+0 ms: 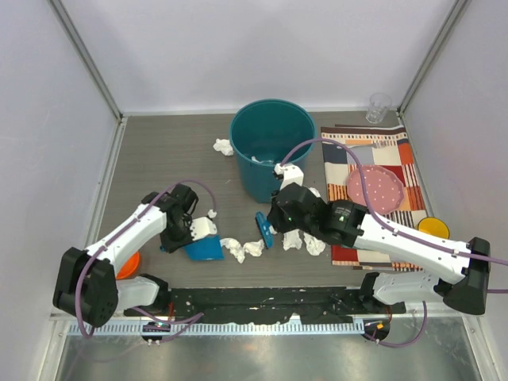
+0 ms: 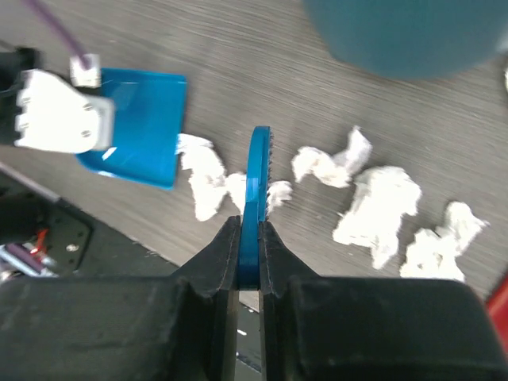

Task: Sweep away the paper scraps from the table

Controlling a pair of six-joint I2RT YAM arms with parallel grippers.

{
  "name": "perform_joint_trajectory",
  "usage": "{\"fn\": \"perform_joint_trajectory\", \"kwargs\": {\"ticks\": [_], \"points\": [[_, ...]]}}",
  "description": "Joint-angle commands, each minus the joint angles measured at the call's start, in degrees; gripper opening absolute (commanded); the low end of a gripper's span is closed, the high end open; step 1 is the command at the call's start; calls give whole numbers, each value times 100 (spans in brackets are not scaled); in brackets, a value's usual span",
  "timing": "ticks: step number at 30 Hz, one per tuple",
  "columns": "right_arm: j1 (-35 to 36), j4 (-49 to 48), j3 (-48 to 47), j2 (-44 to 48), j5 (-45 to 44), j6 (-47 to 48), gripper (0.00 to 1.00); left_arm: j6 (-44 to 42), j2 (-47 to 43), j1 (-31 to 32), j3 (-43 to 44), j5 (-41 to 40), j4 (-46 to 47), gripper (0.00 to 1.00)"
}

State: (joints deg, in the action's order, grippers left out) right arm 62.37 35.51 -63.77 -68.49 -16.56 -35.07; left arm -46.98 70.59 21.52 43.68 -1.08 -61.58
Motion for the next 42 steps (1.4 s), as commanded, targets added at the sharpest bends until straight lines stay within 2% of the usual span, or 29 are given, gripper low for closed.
{"fn": "perform_joint_trajectory", "kwargs": {"ticks": [1, 6, 11, 18, 26, 31, 35, 42], "points": [[-5, 406, 408, 72, -920, -360, 1, -145, 25, 273, 35, 425, -21, 0], [-5, -298, 804, 20, -806, -536, 1, -215, -45, 318, -70, 196, -20, 0], [-5, -404, 682, -576, -446, -518, 1, -277, -159, 327, -202, 161, 23, 0], [30, -1553, 796, -1008, 318, -711, 1, -215, -142, 370, -255, 222, 155, 0], [21, -2539, 831, -1342, 732, -1072, 1, -127, -133, 485, -264, 354, 191, 0], [30, -2689, 752, -1439, 785, -1107, 1, -294, -168, 555, -123, 591, 15, 0], [30, -2987, 542, -1597, 987, -1160, 1, -268, 147, 740, 105, 1004, -152, 0], [-67, -2839, -83, -1747, 838, -826, 1, -312, 525, 731, 114, 1408, 41, 0]]}}
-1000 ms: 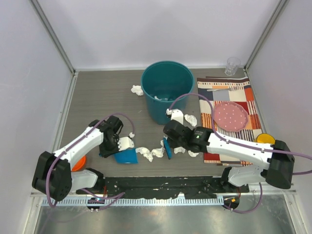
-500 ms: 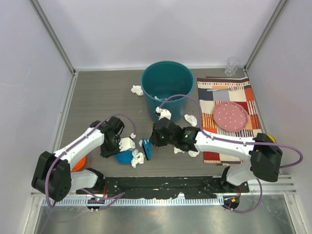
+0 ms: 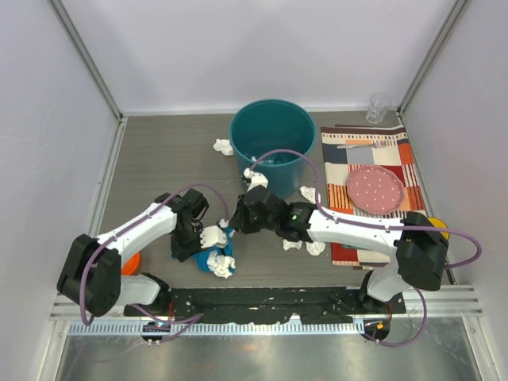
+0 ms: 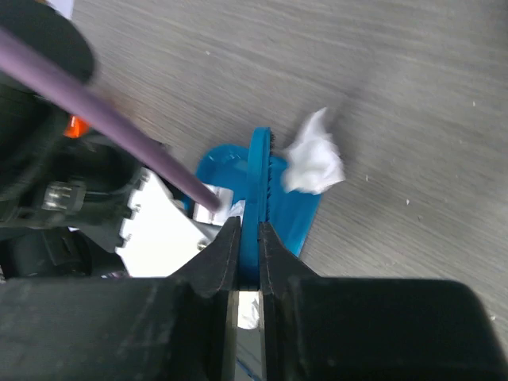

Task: Sweep away the paper scraps from the table

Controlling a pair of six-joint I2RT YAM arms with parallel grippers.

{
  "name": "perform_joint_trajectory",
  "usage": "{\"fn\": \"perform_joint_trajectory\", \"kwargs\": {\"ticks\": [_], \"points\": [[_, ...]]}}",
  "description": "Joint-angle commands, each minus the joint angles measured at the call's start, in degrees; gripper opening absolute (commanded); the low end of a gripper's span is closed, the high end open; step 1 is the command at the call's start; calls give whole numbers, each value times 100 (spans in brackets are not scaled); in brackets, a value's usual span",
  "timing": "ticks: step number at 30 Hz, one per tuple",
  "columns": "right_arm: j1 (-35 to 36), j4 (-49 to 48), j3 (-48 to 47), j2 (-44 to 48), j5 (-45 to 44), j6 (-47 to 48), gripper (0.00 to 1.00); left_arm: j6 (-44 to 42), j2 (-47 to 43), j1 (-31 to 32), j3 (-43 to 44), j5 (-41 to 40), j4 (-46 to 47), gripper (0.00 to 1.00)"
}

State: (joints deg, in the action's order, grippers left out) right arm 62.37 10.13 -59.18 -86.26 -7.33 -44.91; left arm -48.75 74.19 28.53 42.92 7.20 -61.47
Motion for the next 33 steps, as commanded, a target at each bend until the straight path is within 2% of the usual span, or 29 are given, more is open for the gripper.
{"fn": "perform_joint_trajectory", "kwargs": {"ticks": [1, 7, 16, 22, 29, 33], "points": [[-84, -266, -681, 4, -84, 236, 1, -108, 200, 29, 226, 633, 47, 0], [-93, 269, -903, -14, -171, 438, 1, 41, 245, 12, 314, 818, 275, 0], [-181, 1218, -963, 943, -1189, 869, 1, -47, 139, -313, 410, 1669, 329, 0], [-190, 1614, -1131, 1444, -1420, 1247, 1, 24, 104, -349, 463, 1749, 399, 0], [-190, 1948, -841, 1596, -1666, 1265, 1, 50, 7, -366, 446, 1452, 417, 0], [-190, 2518, -780, 1279, -1622, 1142, 1, 111, 130, -366, 332, 670, 627, 0]]}}
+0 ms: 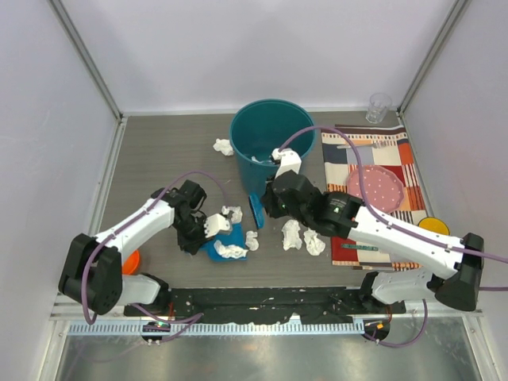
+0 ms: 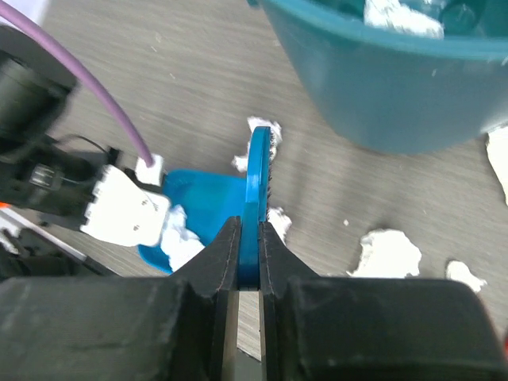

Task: Sweep away the paper scraps from the table

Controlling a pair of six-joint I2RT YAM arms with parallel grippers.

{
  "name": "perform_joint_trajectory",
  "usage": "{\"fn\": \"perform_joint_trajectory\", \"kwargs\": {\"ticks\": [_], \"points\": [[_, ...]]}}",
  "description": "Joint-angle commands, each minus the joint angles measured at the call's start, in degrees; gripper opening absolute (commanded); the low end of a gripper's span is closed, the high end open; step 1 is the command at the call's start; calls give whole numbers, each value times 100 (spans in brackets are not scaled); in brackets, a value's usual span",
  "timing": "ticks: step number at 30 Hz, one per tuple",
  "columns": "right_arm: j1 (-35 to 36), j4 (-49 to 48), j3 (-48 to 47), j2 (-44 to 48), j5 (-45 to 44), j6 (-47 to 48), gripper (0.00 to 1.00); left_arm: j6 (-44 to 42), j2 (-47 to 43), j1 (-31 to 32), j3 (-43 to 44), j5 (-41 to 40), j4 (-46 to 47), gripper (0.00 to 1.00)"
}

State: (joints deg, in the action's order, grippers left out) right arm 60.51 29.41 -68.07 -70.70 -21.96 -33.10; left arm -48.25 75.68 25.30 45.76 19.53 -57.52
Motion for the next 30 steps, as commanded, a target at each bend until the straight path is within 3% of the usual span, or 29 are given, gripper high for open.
{"fn": "perform_joint_trajectory", "kwargs": {"ticks": [1, 11, 24, 30], "points": [[4, 645, 127, -304, -143, -56, 1, 53, -1, -34, 21, -721, 232, 0], [207, 672, 417, -875, 411, -451, 1, 228, 254, 247, -76, -643, 346, 0], [154, -1366, 848, -806, 1632, -873, 1, 597, 500, 722, -173, -863, 794, 0], [128, -1333, 804, -868, 1704, -917, 1, 694, 501, 713, -67, -425, 900, 0]]}}
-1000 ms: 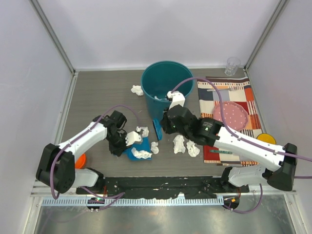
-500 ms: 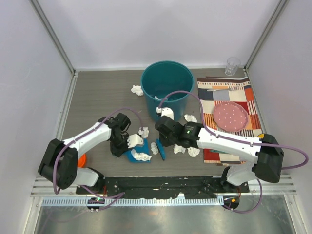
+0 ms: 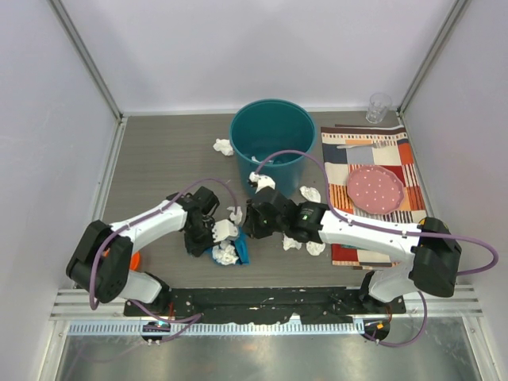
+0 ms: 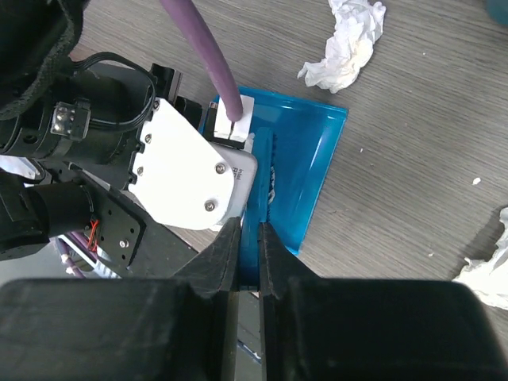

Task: Sweep away the paper scraps from the table

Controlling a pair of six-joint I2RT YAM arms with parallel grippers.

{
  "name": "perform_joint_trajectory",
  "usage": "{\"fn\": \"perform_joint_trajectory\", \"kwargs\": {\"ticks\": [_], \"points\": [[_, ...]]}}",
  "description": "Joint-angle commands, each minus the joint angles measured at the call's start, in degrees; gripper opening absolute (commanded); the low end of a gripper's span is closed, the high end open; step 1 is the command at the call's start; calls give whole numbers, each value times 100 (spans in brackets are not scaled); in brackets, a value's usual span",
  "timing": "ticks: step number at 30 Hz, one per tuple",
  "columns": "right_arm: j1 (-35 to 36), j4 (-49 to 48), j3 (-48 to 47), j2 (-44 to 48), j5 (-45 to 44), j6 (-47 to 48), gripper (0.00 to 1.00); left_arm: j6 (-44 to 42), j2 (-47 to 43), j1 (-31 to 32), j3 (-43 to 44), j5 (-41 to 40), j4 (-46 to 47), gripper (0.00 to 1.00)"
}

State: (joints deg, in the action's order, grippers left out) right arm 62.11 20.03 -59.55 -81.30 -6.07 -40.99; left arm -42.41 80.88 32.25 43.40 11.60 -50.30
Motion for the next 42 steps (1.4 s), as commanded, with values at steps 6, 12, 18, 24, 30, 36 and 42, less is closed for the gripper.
{"fn": "perform_joint_trajectory", "kwargs": {"ticks": [6, 12, 18, 24, 30, 36, 42], "points": [[-32, 527, -495, 720, -1043, 275, 1, 119, -555, -175, 143, 1002, 267, 0], [-32, 1398, -1032, 1010, -1730, 724, 1, 242, -688, -307, 257, 1178, 153, 0], [-32, 1811, -1226, 1414, -2337, 821, 1, 365, -872, -649, 634, 1310, -190, 0], [-32, 1785, -1103, 1906, -2145, 970, 1, 322, -1144, -1493, 1179, 1153, -962, 0], [-32, 1723, -927, 1986, -1891, 1164, 1, 277, -1022, -2108, 2013, 862, -1306, 0], [-41, 1679, -874, 1854, -1608, 1243, 1, 575, -249, -2636, 3559, 871, -1762, 0], [-32, 1557, -707, 1951, -1521, 1243, 1, 997, 691, -2654, 5431, 695, -2123, 0]]}}
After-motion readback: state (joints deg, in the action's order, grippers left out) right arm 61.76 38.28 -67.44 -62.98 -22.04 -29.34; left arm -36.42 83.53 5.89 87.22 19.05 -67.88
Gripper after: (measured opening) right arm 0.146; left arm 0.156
